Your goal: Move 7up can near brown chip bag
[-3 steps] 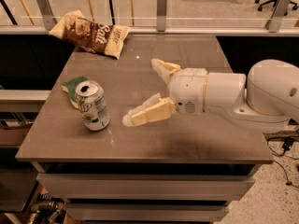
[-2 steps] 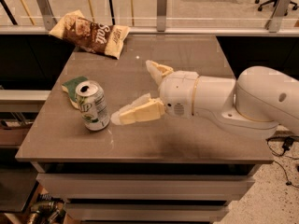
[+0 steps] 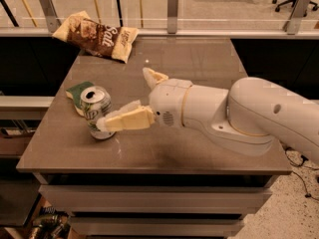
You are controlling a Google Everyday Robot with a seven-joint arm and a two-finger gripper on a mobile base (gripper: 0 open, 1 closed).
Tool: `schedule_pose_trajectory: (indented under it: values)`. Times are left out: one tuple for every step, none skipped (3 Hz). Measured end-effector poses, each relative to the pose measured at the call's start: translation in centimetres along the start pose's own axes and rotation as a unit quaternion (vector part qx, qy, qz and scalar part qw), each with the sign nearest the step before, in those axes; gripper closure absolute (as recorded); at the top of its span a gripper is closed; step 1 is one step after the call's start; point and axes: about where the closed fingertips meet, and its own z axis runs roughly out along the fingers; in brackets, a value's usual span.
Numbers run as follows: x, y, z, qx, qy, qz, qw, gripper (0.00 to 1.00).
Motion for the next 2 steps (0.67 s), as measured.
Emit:
schedule_pose_trajectory:
  values:
    - [0.2,0.2,1.9,-0.003,0.015,0.004,0.9999,0.0]
    - [0.6,0.4,4.0,-0.009,0.039,0.001,0.9992,0.0]
